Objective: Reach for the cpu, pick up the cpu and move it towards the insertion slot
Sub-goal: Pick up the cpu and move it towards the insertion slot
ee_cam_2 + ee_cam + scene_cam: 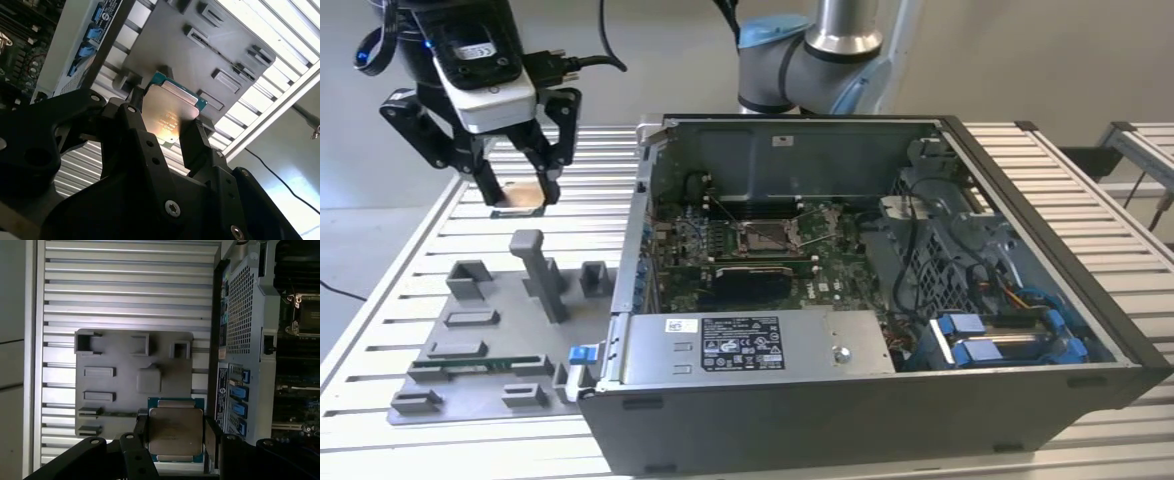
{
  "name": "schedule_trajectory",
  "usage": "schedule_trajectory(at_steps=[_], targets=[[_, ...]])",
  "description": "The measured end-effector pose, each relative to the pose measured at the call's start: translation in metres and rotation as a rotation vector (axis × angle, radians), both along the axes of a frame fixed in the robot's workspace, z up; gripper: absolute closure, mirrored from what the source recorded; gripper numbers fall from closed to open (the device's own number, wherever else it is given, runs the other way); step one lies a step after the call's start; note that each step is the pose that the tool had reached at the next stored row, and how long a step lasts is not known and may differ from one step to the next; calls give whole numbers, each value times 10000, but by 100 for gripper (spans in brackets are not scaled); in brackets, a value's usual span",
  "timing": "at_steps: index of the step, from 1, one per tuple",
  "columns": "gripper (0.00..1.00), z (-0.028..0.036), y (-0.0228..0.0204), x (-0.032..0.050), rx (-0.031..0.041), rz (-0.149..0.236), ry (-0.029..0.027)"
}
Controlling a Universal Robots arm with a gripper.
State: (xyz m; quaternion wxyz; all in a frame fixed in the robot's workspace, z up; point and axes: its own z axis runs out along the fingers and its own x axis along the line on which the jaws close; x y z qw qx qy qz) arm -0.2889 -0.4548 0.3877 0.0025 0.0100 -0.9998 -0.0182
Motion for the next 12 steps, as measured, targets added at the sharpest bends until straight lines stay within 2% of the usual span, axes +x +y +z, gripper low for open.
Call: schedule_trajectory(at_steps=[12], targets=[[100,0,0,160,0,0,0]])
